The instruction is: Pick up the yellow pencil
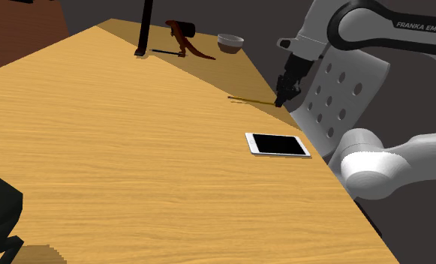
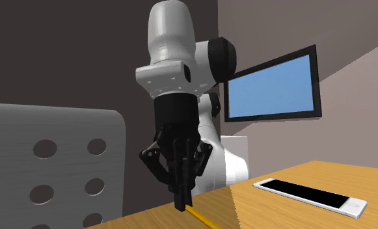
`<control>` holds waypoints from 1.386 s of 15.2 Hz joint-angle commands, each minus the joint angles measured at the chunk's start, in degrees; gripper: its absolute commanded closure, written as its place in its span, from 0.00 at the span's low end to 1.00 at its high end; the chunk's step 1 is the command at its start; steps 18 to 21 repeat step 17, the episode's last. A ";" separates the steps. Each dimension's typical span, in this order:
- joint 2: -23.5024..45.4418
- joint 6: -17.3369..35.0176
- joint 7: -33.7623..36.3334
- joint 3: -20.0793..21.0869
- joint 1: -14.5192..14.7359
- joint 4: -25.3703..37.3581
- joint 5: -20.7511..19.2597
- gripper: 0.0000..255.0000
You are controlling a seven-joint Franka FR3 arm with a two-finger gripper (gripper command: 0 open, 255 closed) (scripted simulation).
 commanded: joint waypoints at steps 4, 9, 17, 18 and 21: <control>0.57 -2.87 0.06 0.43 0.29 2.95 0.48 1.00; 1.40 -6.30 0.19 1.03 0.69 7.22 1.10 1.00; 2.78 -10.42 0.32 1.65 1.16 12.73 1.79 1.00; 2.78 -10.42 0.32 1.65 1.16 12.73 1.79 1.00; 2.78 -10.42 0.32 1.65 1.16 12.73 1.79 1.00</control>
